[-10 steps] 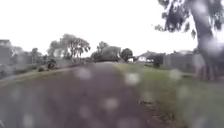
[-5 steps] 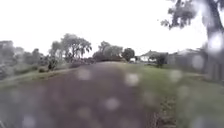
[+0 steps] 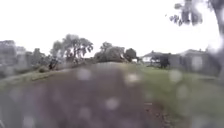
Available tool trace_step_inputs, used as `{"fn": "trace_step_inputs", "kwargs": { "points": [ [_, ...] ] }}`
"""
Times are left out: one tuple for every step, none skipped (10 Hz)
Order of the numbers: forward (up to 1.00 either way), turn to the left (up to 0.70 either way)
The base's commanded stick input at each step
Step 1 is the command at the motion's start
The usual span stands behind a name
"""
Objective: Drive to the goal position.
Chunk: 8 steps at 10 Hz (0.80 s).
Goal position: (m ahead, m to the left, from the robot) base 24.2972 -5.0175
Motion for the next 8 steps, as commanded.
{"fn": "trace_step_inputs", "kwargs": {
  "points": [
    [0.00,0.00],
    [0.00,0.00],
    [0.00,0.00],
    [0.00,0.00],
    [0.00,0.00],
    [0.00,0.00],
    [0.00,0.00],
    [0.00,0.00]
  ]
}}
